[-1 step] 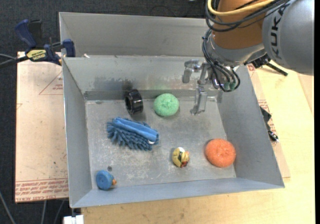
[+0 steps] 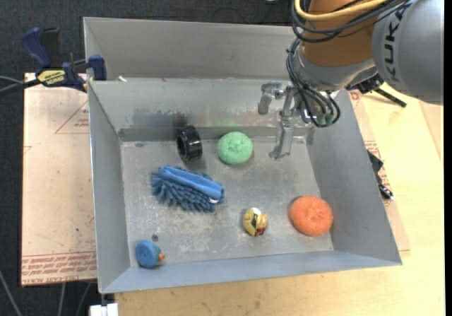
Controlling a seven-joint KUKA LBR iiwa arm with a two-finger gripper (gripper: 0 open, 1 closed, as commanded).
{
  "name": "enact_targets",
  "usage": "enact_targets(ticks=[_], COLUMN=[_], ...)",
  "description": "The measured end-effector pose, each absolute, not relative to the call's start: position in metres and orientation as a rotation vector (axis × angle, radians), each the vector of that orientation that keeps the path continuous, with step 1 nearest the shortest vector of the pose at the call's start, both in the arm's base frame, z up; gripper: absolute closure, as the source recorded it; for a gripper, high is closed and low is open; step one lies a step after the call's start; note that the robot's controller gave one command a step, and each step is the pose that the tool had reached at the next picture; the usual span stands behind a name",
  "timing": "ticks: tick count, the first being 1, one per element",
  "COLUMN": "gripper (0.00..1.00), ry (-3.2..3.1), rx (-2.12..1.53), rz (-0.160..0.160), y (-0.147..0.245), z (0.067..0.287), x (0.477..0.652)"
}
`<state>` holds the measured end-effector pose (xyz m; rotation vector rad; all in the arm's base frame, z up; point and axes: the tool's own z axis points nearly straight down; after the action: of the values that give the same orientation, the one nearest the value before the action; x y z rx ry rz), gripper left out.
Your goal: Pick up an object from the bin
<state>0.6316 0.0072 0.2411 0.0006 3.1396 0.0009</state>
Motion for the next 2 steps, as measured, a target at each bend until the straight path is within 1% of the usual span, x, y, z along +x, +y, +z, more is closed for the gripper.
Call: enact_targets(ticks=[1,2], gripper=[0.00,0.00], ry=[3.136,3.143], rx=[-0.056,-0.092], rz=[0.001,0.001], y=[0.016,0.032], z=[0.166,0.143], x=[0.643,0.646])
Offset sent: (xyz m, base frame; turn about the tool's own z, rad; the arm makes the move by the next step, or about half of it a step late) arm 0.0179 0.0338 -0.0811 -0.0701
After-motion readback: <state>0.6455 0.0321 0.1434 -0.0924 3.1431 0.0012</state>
